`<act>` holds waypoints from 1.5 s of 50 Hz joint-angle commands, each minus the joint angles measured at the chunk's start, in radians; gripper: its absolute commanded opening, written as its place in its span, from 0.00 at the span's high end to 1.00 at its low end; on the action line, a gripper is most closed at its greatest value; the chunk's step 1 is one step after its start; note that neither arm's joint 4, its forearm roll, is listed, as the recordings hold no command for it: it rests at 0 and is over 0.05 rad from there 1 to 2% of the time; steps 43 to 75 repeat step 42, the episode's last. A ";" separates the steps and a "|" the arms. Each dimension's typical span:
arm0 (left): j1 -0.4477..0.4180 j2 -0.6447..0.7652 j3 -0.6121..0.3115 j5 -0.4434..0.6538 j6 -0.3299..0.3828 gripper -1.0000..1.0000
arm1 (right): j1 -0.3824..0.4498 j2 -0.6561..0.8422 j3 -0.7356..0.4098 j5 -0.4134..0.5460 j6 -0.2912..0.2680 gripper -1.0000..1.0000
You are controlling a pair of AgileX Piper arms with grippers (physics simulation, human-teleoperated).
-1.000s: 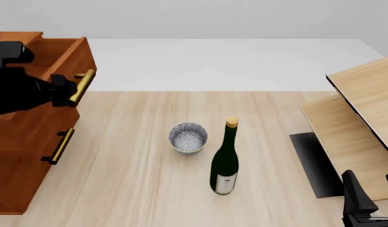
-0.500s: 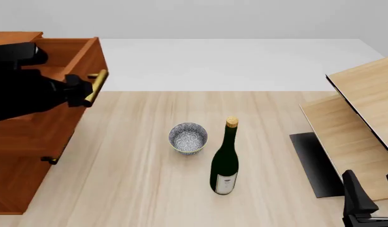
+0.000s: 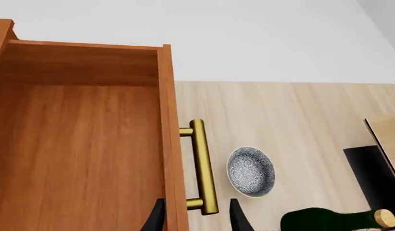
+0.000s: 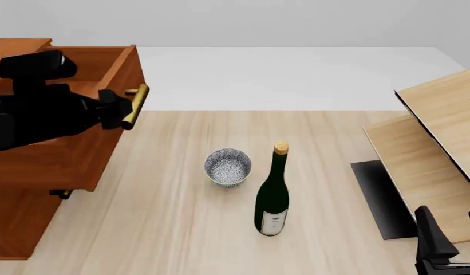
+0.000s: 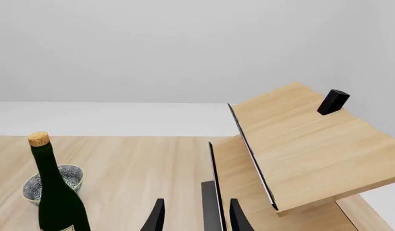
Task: Close the bottom drawer of the cabinet and open the top drawer.
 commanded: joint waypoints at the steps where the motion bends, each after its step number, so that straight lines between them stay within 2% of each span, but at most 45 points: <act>1: -0.062 0.040 0.049 0.000 0.001 0.00 | -0.001 0.000 0.000 0.000 0.001 0.00; 37: -0.257 0.080 -0.004 -0.061 -0.108 0.00 | -0.005 0.000 0.000 0.000 0.003 0.00; 41: -0.305 0.011 -0.002 -0.092 -0.124 0.00 | -0.001 0.000 0.000 -0.001 0.006 0.00; 42: -0.380 -0.086 0.021 -0.151 -0.189 0.00 | 0.001 0.000 -0.001 0.000 0.008 0.00; 75: -0.380 -0.086 0.021 -0.151 -0.189 0.00 | 0.001 0.000 -0.001 0.000 0.008 0.00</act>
